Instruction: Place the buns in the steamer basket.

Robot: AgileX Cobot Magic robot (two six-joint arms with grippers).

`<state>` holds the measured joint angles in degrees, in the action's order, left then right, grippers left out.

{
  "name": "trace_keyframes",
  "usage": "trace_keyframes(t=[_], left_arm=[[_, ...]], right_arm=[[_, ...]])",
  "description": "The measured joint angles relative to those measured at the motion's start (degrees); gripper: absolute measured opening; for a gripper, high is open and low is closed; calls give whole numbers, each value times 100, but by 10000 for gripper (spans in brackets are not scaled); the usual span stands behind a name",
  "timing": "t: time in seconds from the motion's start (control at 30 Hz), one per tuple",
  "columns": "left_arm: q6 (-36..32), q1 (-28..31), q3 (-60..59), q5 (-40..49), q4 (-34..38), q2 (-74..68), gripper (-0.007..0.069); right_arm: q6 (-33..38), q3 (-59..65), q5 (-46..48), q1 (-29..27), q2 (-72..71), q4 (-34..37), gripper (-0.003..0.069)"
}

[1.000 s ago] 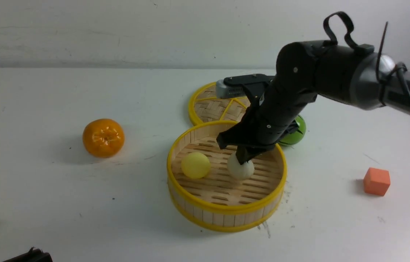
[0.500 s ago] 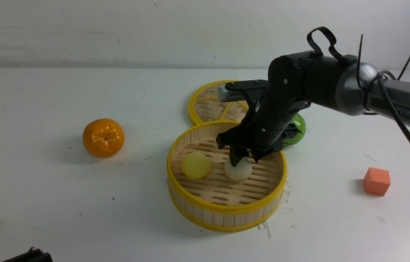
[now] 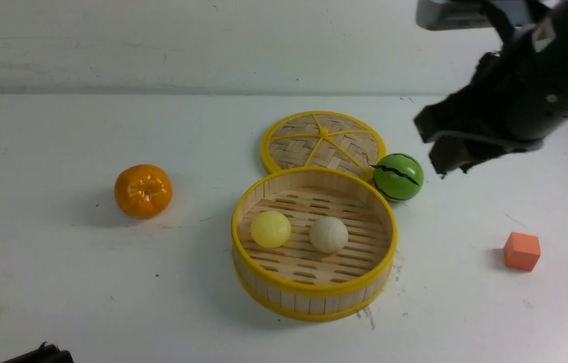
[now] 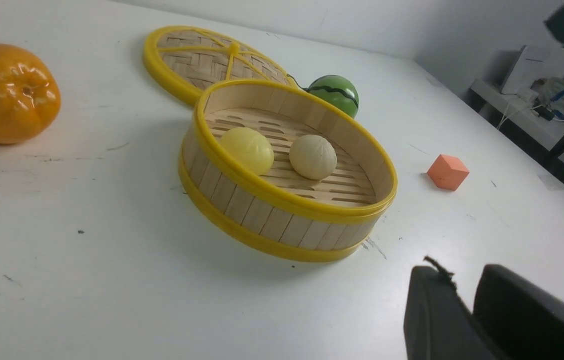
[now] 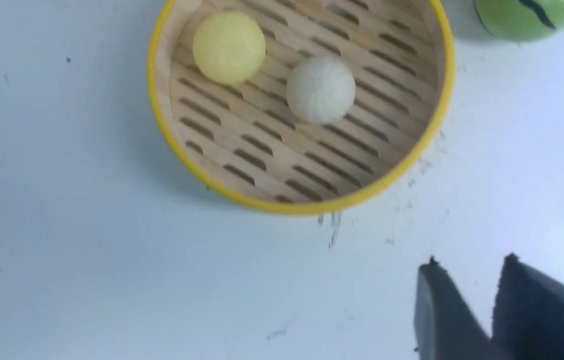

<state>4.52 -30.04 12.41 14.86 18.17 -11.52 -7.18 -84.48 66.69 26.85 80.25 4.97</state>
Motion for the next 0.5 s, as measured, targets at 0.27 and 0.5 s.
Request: trace_keyframes(t=[0.27, 0.5], left_arm=[[0, 0, 0, 0, 0, 0, 127], [0, 0, 0, 0, 0, 0, 134]], right_arm=[[-105, 1874, -432, 0, -2058, -139, -19], [-125, 2550, -277, 0, -2881, -236, -17]])
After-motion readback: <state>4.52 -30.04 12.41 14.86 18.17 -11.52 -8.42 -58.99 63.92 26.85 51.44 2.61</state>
